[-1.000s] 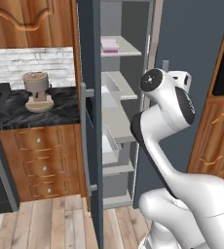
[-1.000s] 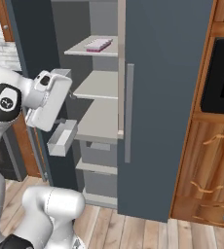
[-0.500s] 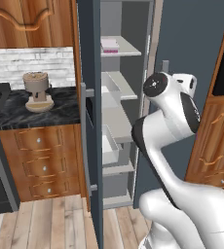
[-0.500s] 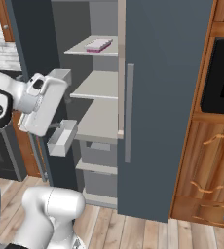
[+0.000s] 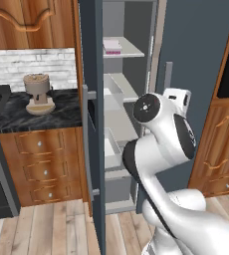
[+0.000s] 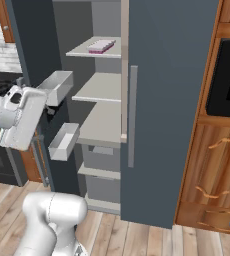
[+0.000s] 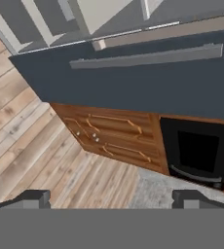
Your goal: The ice cube tray has been filled with water. Take the tray and place it in the freezer to make ice. Close the freezer door after placing the tray.
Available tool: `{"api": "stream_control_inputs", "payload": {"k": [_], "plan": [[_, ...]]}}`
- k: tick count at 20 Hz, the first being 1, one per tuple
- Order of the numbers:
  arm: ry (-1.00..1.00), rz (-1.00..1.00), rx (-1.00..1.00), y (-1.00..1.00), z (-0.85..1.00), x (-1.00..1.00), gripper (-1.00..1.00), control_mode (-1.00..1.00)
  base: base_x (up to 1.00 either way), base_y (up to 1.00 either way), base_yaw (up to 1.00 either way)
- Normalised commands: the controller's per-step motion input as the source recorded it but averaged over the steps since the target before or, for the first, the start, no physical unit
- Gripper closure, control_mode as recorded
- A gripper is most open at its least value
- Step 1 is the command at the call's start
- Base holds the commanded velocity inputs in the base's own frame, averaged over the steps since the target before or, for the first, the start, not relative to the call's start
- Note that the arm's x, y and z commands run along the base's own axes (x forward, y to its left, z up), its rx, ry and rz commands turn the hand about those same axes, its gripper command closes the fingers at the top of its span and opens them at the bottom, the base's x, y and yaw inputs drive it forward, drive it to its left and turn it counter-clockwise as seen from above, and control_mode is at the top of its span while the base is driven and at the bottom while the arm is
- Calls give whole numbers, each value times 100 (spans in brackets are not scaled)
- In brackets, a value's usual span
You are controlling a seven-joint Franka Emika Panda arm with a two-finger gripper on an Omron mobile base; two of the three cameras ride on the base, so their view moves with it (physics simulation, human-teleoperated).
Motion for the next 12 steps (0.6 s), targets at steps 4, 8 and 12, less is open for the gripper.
{"api": "stream_control_inputs", "payload": {"k": [4, 8, 12], "plan": [[0, 8, -6, 87, -47, 14, -100, -100, 0, 0, 0], [0, 2, -16, 87, -49, 18, -100, -100, 0, 0, 0], [1, 0, -26, 98, -41, 23, -100, -100, 0, 0, 0]]}}
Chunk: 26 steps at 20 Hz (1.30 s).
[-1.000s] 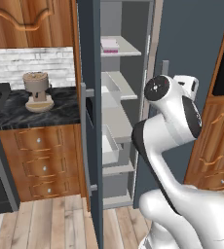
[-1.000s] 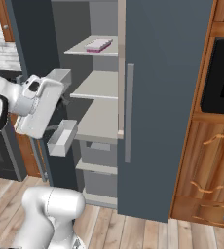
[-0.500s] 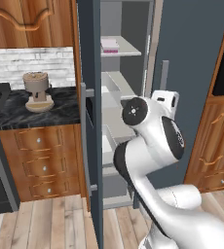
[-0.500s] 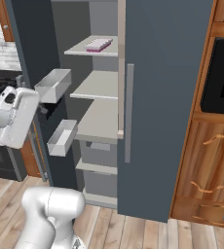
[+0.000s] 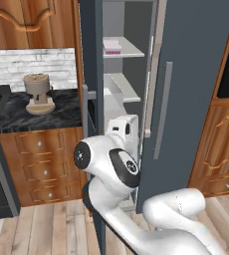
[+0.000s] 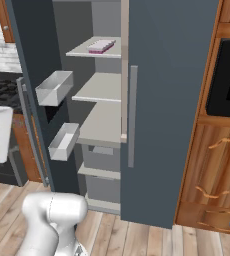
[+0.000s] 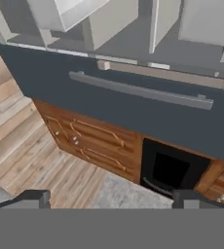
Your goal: The ice cube tray has been filled with water. Take the tray and place it in the freezer to make ice. Close the freezer door after placing the tray.
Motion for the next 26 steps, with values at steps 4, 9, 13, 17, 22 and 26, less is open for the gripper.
{"api": "stream_control_inputs", "payload": {"k": [4, 9, 13, 17, 22, 26], "plan": [[13, 0, -31, 91, -36, 46, -100, -100, 0, 0, 0], [11, 0, -26, 79, -26, 61, -100, -100, 0, 0, 0], [5, 0, -19, 66, -15, 59, -100, -100, 0, 0, 0], [0, -2, -13, 54, -6, 44, -100, -100, 0, 0, 0], [0, -4, -3, 22, -3, 29, -100, -100, 0, 0, 0], [0, -5, 0, 0, 0, 24, -100, -100, 0, 0, 0]]}}
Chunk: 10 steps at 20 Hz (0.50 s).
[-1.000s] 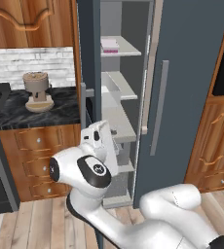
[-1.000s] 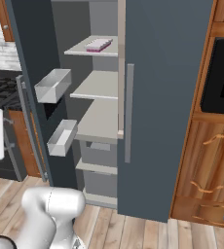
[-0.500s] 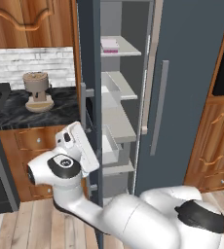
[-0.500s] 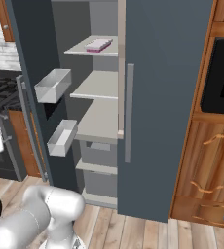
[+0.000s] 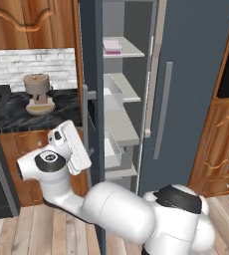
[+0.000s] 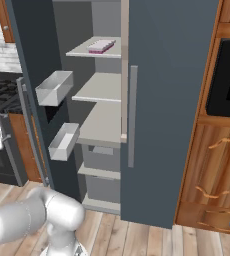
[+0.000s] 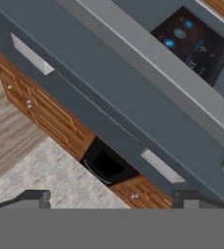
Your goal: The ice cube tray has been filled with water. Take the tray and place it in the freezer to make ice. Close the freezer door after placing the tray.
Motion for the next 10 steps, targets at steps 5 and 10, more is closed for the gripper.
{"api": "stream_control_inputs", "payload": {"k": [5, 10], "plan": [[10, -3, 0, 5, -2, 25, -100, -100, 0, 0, 0], [28, 0, 0, 29, -7, 13, -100, -100, 0, 0, 0]]}}
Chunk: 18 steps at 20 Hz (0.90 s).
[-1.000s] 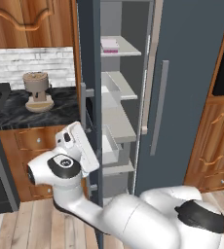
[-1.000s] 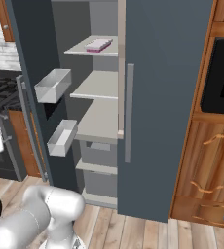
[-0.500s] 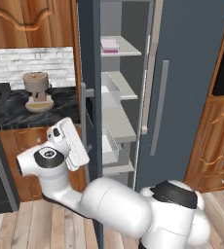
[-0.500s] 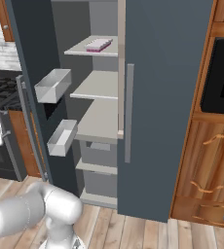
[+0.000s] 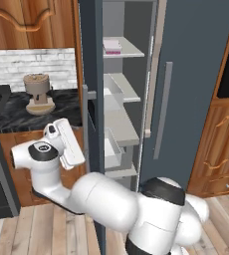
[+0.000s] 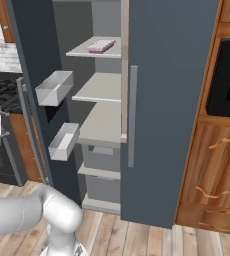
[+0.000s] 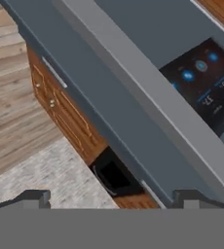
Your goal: The ice cube tray has been filled with water. Take the tray and place it in the freezer to make ice. Close the freezer door after placing the tray.
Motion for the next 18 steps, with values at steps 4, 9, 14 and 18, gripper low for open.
{"api": "stream_control_inputs", "payload": {"k": [4, 9, 14, 18], "plan": [[31, 0, 0, 29, -20, 10, -100, -100, 0, 0, 0], [19, 0, 0, 9, -31, 26, -100, -100, 0, 0, 0], [1, 0, -3, 0, -29, 36, -100, -100, 0, 0, 0], [0, 0, -4, 1, -31, 40, -100, -100, 0, 0, 0]]}}
